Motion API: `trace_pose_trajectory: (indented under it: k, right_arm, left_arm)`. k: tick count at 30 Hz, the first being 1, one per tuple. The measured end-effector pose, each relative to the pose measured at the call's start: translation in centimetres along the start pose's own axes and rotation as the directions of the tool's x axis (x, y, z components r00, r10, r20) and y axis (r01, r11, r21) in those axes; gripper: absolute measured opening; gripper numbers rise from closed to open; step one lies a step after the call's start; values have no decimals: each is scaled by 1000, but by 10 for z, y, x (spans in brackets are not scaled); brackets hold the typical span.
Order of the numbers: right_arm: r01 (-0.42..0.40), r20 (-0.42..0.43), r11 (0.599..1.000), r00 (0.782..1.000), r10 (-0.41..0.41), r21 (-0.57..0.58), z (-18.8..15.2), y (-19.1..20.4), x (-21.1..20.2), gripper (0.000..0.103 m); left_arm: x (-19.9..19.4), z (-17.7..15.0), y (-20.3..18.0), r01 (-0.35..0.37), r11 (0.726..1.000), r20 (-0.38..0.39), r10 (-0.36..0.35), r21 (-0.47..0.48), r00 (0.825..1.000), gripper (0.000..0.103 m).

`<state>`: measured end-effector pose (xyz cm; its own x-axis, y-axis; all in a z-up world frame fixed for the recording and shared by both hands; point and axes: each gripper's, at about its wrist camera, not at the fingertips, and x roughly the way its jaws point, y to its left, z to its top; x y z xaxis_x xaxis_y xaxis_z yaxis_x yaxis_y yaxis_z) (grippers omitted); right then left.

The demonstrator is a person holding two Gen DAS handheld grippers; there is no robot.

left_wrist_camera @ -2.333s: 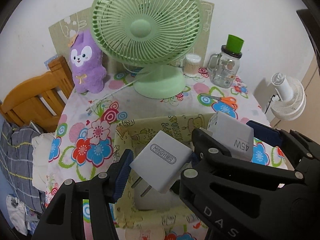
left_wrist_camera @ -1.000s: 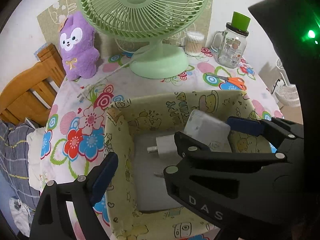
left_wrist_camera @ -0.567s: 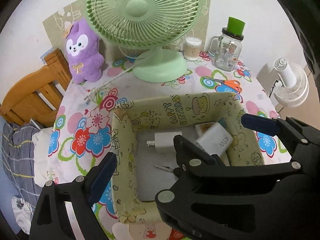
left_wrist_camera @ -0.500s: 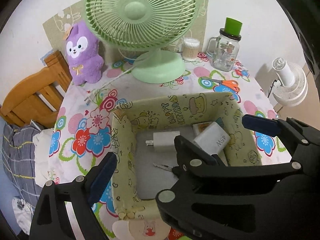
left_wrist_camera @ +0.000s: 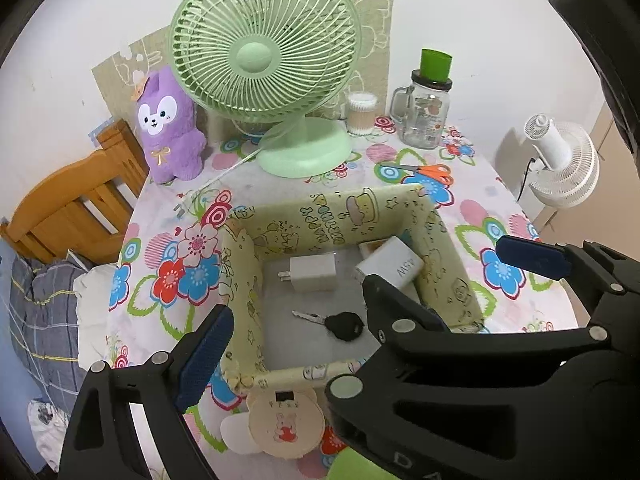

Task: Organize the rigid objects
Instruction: 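Raise both open tools out of the fabric box and pull back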

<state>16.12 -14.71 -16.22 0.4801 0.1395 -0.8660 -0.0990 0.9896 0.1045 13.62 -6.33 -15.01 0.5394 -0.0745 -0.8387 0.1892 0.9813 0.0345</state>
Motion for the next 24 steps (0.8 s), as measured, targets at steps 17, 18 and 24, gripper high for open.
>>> trace_pose_trajectory:
  k: [17,18,24]
  right_arm:
    - [78,62,997,995,-77,-15,-25,-4,-59,98]
    - [79,63,997,995,-78,-14,-26,-4,-62,98]
    - [83,73,996,994,-81,-24,-34,-3,-80,98]
  left_arm:
    - [-44,-16,-18,-11,999,46,9,38,999,94]
    - [-47,-17,-19,-12,999,49,10,40,999,94]
    - [-64,-24,-25,-17,999,62,14,47,998,95]
